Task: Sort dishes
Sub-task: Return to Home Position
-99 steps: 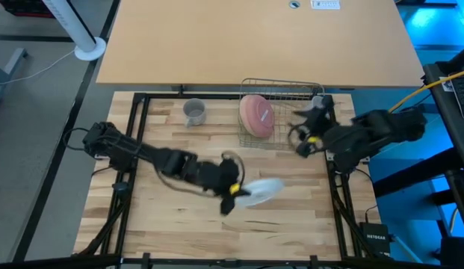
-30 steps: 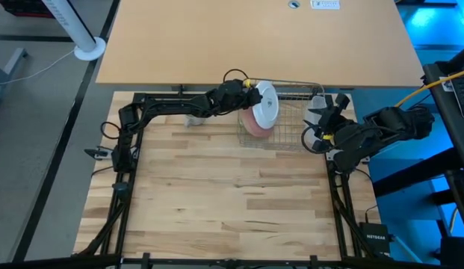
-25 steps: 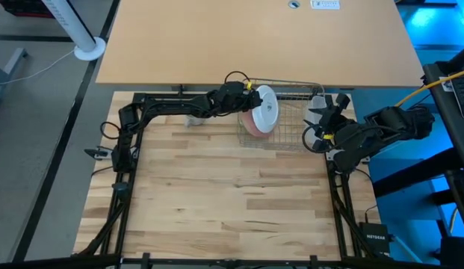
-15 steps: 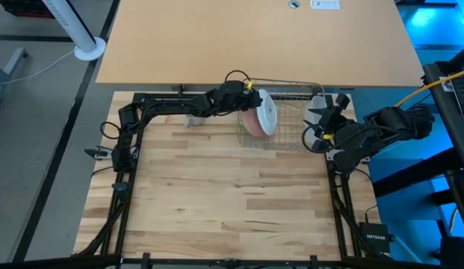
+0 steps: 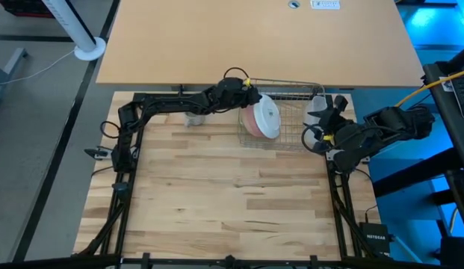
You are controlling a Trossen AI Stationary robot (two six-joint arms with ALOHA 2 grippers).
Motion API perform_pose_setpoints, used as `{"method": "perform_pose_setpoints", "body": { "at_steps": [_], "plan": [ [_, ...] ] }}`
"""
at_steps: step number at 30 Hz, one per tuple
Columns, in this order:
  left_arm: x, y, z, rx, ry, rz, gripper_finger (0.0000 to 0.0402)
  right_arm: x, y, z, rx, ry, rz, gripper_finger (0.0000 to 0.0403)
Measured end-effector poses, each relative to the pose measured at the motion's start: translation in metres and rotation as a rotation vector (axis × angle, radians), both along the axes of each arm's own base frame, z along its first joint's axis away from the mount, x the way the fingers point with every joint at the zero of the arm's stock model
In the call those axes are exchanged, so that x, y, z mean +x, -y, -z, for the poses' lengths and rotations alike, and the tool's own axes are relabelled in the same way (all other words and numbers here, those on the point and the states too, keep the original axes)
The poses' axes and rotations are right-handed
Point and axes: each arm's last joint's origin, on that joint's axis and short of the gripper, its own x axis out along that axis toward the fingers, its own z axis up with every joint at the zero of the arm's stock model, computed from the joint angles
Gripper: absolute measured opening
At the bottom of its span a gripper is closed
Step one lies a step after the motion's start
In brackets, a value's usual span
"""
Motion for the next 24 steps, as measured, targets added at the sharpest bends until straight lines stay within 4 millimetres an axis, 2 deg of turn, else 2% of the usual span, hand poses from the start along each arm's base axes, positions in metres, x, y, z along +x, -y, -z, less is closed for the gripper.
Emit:
{"method": "perform_pose_setpoints", "body": {
  "at_steps": [4, 8, 12, 15, 19, 24],
  "plan": [
    [-0.004, -0.007, -0.001, -0.018, 0.01, 0.04, 0.0076, -0.001, -0.001, 0.002, 0.061, -0.014, -0.024, 0.0172],
    [-0.009, -0.01, -0.009, 0.022, 0.003, 0.185, 0.0076, -0.004, -0.001, 0.001, 0.095, -0.007, -0.041, 0.0172],
    [-0.022, -0.004, -0.039, 0.186, -0.003, 0.274, 0.0076, -0.015, 0.004, -0.003, 0.138, 0.048, -0.022, 0.0172],
    [-0.04, 0.005, -0.066, 0.308, -0.066, 0.328, 0.0076, -0.03, 0.009, -0.005, 0.198, 0.098, -0.007, 0.0172],
    [-0.074, 0.035, -0.093, 0.434, -0.281, 0.427, 0.0076, -0.056, 0.019, -0.001, 0.301, 0.163, 0.018, 0.0172],
    [-0.113, 0.091, -0.106, 0.552, -0.537, 0.416, 0.0076, -0.076, 0.027, 0.032, 0.359, 0.242, 0.045, 0.0172]
  ]
}}
